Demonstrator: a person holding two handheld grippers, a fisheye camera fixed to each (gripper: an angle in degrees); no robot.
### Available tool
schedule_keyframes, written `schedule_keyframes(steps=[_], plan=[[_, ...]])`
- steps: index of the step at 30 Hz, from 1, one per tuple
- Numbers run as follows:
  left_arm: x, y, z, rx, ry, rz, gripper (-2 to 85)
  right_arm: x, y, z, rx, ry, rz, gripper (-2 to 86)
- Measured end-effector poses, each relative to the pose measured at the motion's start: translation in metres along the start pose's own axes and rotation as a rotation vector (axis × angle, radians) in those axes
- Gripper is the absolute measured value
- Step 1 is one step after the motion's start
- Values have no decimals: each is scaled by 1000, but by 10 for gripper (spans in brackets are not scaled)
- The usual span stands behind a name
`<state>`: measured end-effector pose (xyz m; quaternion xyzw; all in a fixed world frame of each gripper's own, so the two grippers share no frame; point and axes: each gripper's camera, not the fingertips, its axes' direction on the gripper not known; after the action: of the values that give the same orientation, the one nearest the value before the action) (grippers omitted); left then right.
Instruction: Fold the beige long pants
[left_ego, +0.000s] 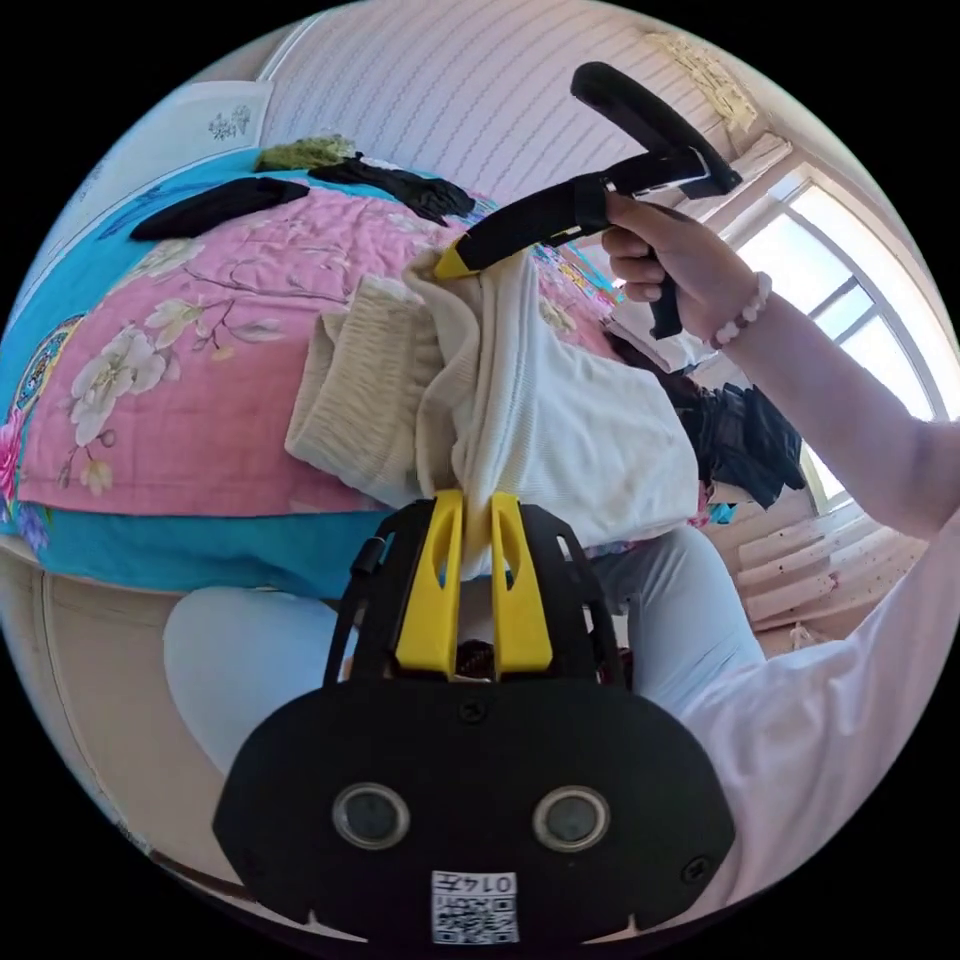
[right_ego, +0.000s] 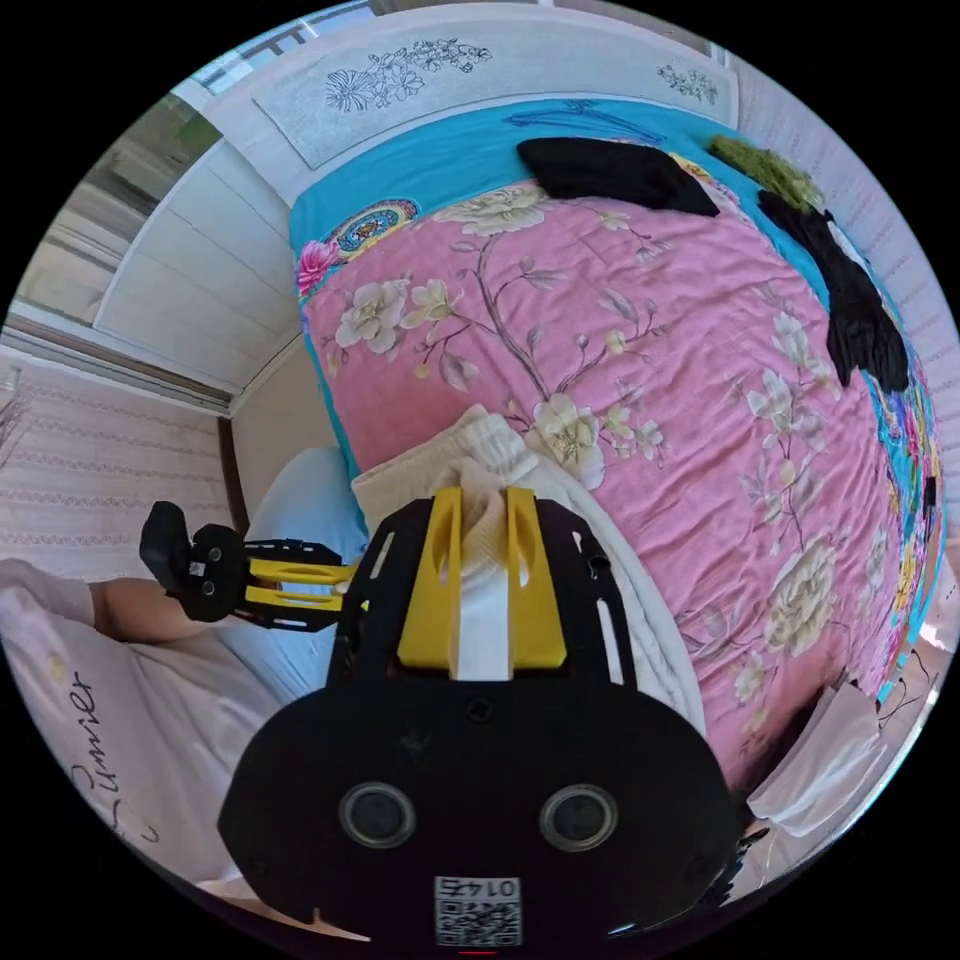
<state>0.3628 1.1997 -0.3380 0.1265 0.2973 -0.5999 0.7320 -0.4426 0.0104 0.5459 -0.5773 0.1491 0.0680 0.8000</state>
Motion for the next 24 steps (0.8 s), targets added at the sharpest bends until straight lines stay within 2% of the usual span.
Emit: schedule_keyframes(steps=[3, 7, 8, 11, 12, 14, 16, 20, 22, 24], plan=[[24, 0, -16, 96, 44, 68, 42, 6, 32, -33, 112, -20, 54, 68], [32, -14, -35, 161, 52, 56, 42, 7, 46, -68, 231, -21, 114, 66], [30, -19, -33, 139, 8, 62, 44, 5, 34, -69, 229, -22, 107, 68], [21, -25, 6, -93, -190, 78, 51, 4, -7, -41, 175, -44, 103, 71], [18, -22, 16, -136, -199, 66, 50, 6, -14, -32, 154, -51, 109, 71], [18, -17, 18, -104, -167, 45, 48, 7, -22, -17, 108, -91, 127, 73], [20, -13, 25, -101, -150, 17, 46, 3, -10, -26, 173, -96, 91, 68], [38, -11, 25, -62, -159, 10, 32, 5, 55, -46, 244, 120, 86, 31], [56, -12, 16, -37, -245, 73, 19, 13, 93, -52, 275, 197, 130, 15], [92, -16, 7, 3, -316, 230, -2, 26, 132, -50, 253, 242, 214, 6]])
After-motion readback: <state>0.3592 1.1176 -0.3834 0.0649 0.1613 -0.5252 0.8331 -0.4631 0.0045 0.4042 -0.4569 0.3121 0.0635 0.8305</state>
